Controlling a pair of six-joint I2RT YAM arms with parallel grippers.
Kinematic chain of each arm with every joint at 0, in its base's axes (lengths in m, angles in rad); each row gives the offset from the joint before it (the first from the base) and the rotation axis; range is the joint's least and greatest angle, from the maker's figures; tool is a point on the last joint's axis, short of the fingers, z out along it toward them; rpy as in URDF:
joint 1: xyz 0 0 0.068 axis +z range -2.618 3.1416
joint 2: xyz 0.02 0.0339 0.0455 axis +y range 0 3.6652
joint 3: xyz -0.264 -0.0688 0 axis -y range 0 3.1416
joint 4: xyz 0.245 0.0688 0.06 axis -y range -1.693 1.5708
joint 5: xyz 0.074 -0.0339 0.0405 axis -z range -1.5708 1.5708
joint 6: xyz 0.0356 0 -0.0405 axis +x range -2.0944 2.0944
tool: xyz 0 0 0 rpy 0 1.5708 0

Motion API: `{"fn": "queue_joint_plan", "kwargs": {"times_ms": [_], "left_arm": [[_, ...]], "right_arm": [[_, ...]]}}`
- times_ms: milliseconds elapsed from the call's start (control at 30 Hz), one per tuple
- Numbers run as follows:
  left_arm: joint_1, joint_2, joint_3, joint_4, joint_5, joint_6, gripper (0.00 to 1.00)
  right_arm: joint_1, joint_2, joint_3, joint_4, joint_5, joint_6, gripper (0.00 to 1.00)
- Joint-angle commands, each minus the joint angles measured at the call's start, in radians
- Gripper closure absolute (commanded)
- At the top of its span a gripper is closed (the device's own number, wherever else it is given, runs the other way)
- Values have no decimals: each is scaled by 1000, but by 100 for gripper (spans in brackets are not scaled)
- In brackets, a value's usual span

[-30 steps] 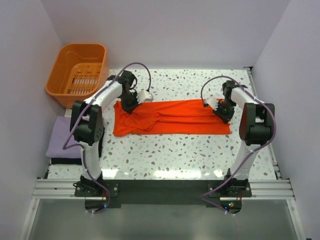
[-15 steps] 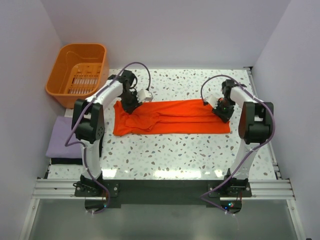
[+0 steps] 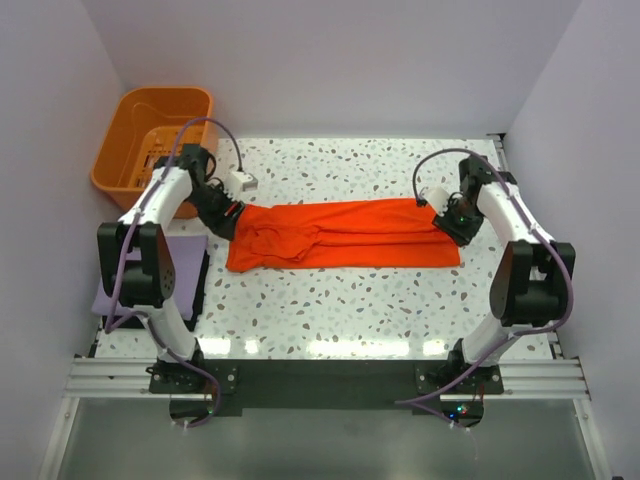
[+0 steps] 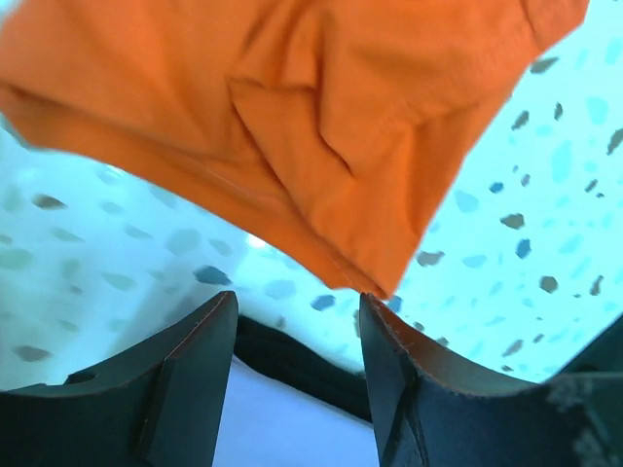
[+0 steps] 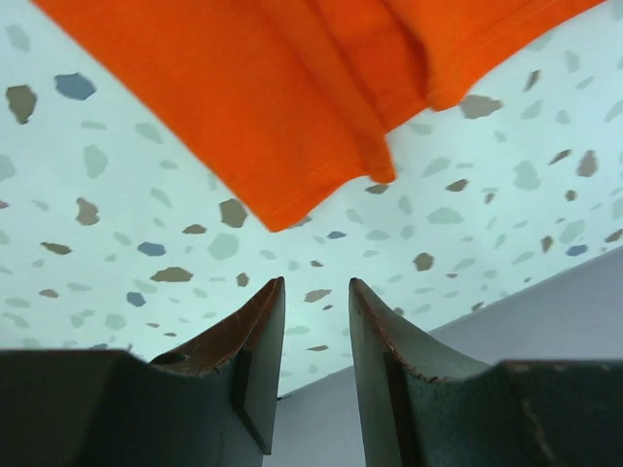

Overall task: Fold and stack the t-shirts
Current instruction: Fold the tshirt

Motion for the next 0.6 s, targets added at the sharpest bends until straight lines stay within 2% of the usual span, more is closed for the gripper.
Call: {"fn": "queue_joint_plan", "kwargs": {"times_ms": [0,333,567], "left_arm": [[17,-52,-96,-4,97,-43,42],[19,-29,-203,53,144,-91,36],[19,1,-254,41,156,-78,42]], "right_arm": [[9,-29,-90,-22,-23,25,64],[79,-3,-237,160,18,68,58],[86,37,-284,245,86,33,61]]}}
